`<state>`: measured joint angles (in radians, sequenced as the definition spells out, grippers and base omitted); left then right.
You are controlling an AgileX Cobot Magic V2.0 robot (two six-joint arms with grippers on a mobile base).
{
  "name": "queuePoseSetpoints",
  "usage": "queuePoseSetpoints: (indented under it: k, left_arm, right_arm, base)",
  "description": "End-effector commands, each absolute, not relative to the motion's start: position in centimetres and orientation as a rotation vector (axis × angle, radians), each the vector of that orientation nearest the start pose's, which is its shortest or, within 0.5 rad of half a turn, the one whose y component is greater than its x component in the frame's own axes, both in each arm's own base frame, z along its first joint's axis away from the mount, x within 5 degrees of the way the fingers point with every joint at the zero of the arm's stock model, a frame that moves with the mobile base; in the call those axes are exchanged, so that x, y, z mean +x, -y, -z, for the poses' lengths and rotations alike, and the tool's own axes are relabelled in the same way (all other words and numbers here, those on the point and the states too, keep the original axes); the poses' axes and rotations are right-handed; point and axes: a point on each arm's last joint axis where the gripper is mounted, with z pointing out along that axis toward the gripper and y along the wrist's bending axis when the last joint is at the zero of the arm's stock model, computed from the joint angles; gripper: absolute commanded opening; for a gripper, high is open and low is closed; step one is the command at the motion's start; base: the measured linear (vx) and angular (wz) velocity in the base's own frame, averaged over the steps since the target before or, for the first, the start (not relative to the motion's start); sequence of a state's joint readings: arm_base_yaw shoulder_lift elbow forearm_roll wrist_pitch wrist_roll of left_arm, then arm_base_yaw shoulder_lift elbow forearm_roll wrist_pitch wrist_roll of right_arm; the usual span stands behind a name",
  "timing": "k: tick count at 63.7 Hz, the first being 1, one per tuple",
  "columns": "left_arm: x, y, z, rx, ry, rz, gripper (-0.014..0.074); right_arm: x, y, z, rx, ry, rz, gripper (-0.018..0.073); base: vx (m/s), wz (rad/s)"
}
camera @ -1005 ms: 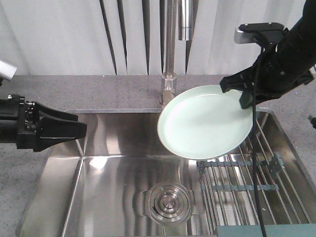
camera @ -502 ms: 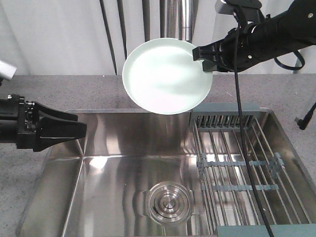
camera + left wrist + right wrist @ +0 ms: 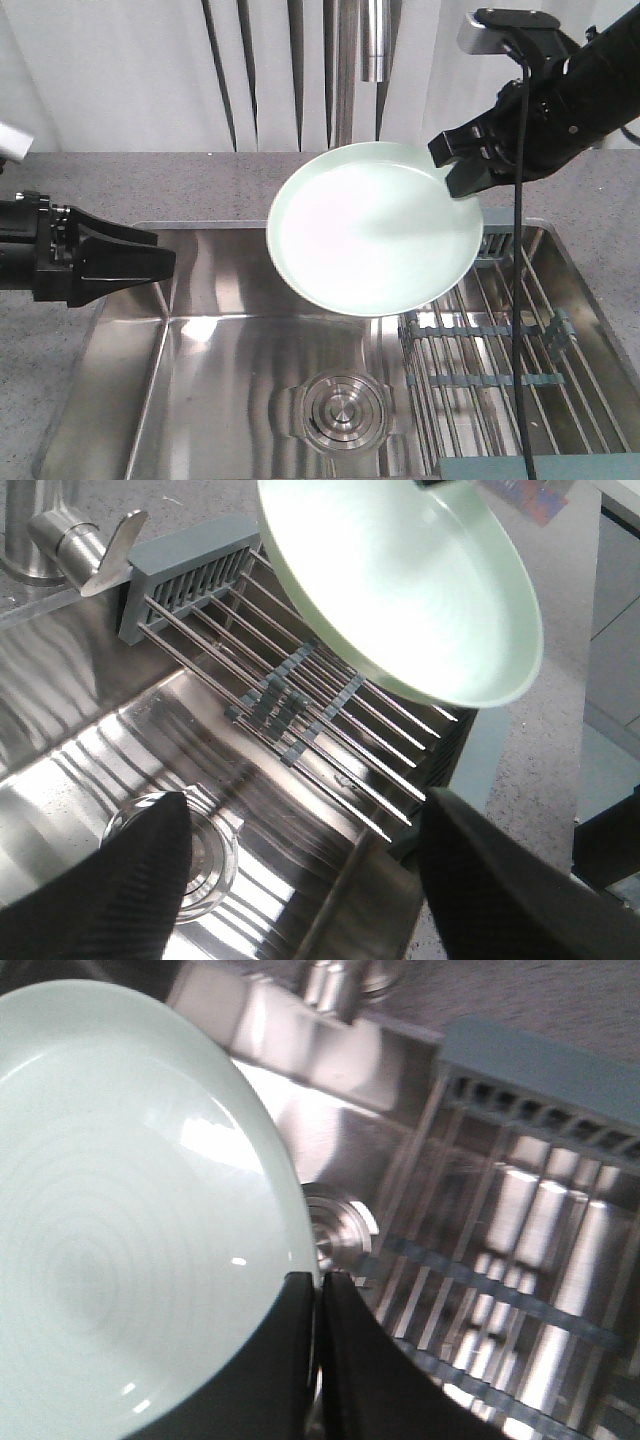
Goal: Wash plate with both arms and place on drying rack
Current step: 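Lift the plate with the right gripper and swing it over the sink, then lower the plate flat onto the drying rack and open the right gripper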
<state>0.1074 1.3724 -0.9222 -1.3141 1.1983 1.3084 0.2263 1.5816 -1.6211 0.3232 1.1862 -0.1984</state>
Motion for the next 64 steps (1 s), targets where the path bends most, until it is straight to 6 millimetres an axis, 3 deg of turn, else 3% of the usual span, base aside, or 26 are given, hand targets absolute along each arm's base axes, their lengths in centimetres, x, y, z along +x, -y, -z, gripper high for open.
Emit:
queuePoseSetpoints:
  k: [1,10,22,27,41,56,64]
  left_arm:
    - [24.9,5.8,-32.8,0.689,-1.889,1.157,0.0471]
    - [24.9,5.8,-32.8,0.689,-1.889,1.157,0.0471]
    - [24.9,5.8,-32.8,0.689,-1.889,1.157,0.0471]
    - [24.9,5.8,-32.8,0.689,-1.889,1.157,0.0471]
    - [24.9,5.8,-32.8,0.689,-1.889,1.157,0.0471]
    - [24.9,5.8,-32.8,0.689,-1.889,1.157,0.0471]
    - [24.9,5.8,-32.8,0.689,-1.889,1.157,0.0471]
  right_arm:
    - [31.2,-11.4,-40.9,-0.531,-2.381,-0.654,-0.0005]
    - [33.1,-12.0,-41.7,-0.483,-2.175,-0.710,-0.0005]
    - [34.5,-10.9,-42.1,-0.443,-2.069,-0.489,-0.0005]
    - [34.5,-9.8,-42.0,-0.444,-2.102,-0.370,-0.0005]
    - [33.3,-7.2,-40.8,-0.404,-2.338,-0.253,-0.0005]
    - [33.5,-7.1,-40.6,-0.409,-2.338,-0.231,-0.0005]
    - [33.5,-6.5,-40.4,-0.434,-2.359,-0.132,-0.0005]
  base:
    - [0.00,0.00]
    - [0.00,0.00]
    - [0.00,0.00]
    - [0.00,0.00]
    - [0.00,0.00]
    - [0.00,0.00]
    - [0.00,0.00]
